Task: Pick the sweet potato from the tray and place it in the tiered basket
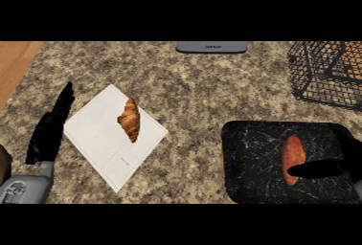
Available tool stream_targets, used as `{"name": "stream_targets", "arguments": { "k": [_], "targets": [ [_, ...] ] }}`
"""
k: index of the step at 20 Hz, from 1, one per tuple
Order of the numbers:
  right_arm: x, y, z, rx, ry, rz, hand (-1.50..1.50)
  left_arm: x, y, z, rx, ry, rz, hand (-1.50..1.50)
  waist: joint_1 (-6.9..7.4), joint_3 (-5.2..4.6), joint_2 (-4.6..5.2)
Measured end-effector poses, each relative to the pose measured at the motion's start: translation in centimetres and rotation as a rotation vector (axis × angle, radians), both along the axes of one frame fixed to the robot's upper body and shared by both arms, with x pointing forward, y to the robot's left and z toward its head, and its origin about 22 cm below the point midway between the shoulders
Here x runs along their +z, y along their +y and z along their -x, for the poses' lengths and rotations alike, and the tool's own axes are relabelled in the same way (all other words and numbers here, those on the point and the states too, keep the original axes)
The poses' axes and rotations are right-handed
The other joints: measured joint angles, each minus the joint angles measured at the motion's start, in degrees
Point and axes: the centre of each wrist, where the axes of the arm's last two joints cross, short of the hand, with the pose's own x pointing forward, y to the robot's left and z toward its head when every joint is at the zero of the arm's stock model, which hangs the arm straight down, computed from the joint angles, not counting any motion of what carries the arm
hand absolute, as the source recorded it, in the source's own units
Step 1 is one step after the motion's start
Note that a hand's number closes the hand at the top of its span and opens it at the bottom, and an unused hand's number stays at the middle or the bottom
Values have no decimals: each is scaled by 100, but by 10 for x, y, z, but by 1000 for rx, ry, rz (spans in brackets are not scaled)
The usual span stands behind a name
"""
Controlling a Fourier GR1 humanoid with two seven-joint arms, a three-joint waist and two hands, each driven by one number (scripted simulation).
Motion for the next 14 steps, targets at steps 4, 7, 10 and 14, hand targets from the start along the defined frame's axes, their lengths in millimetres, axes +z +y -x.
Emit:
{"name": "stream_targets", "arguments": {
  "k": [4, 7, 10, 14],
  "targets": [
    [-8, 6, -1, 1, 14, -12, -150, 1, 0, 1, -2, 1, -2, 0, 1, -2, -3],
    [-10, 2, -7, -23, 20, -24, -150, 2, 3, 0, 1, 0, 0, 0, -1, 0, 1],
    [-24, 8, -8, -26, 24, -28, -150, 7, 0, -3, -1, 4, 1, 0, -3, 1, 3],
    [-36, 5, -10, -47, 39, -42, -150, 4, -2, -7, 2, 5, 1, 0, -26, 3, 5]
  ]
}}
